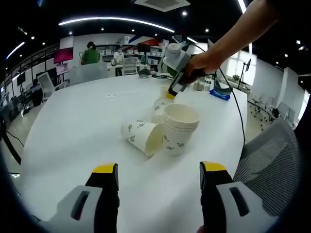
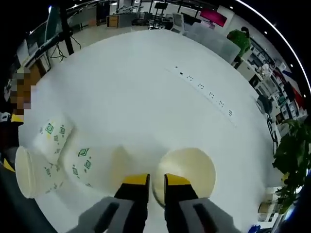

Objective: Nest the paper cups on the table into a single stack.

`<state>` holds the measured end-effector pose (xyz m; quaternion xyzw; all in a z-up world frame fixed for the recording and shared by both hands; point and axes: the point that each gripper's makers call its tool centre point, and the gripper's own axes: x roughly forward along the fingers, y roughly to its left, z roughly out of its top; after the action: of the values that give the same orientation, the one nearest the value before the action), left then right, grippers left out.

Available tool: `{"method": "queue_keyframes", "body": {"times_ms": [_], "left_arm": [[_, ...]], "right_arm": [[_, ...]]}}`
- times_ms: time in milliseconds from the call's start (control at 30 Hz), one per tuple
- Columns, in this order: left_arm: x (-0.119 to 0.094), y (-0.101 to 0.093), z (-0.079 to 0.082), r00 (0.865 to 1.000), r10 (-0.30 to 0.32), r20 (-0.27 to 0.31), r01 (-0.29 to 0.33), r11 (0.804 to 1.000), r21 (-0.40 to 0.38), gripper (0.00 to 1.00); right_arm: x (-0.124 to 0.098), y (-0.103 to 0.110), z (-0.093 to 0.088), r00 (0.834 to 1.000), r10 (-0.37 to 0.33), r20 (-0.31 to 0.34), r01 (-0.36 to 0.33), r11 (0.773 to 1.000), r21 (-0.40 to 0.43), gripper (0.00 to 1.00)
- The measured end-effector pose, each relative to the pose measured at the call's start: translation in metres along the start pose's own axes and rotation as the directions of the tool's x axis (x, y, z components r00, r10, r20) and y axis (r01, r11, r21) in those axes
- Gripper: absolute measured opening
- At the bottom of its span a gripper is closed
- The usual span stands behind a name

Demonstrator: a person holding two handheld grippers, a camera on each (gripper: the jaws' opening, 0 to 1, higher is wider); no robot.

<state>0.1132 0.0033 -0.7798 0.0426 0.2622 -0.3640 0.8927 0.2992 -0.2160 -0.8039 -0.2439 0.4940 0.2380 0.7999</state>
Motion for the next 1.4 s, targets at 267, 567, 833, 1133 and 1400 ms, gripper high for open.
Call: {"method": "queue_keyframes", "body": {"times_ms": [267, 567, 833, 1133, 1400], "left_arm": [[0.001, 0.002, -0.001, 1.0, 0.005, 0.0, -0.005, 1.0, -0.002, 0.66], [0.001, -0.001, 0.001, 1.0, 0.001, 0.006, -0.001, 1.0, 0.008, 0.66], [0.0, -0.004, 0.002, 1.0, -0.007, 0.004, 0.007, 1.0, 0.021, 0.66], [0.0, -0.008, 0.002, 1.0, -0.018, 0.001, 0.018, 0.999, 0.031, 0.66], [-0.001, -0.01, 0.003, 1.0, -0.021, 0.003, 0.02, 0.999, 0.034, 0.66]], "right_arm": [[0.008, -0.009, -0.001, 1.0, -0.007, 0.023, 0.007, 1.0, -0.003, 0.0], [-0.005, -0.014, -0.003, 0.998, -0.02, 0.061, 0.02, 1.0, 0.004, 0.0], [-0.022, -0.019, -0.004, 0.996, -0.026, 0.086, 0.026, 1.0, -0.002, 0.0], [-0.042, -0.014, 0.005, 0.992, -0.022, 0.122, 0.026, 0.999, -0.034, 0.0], [-0.064, -0.001, 0.014, 0.989, -0.005, 0.147, 0.018, 0.996, -0.09, 0.0]]}}
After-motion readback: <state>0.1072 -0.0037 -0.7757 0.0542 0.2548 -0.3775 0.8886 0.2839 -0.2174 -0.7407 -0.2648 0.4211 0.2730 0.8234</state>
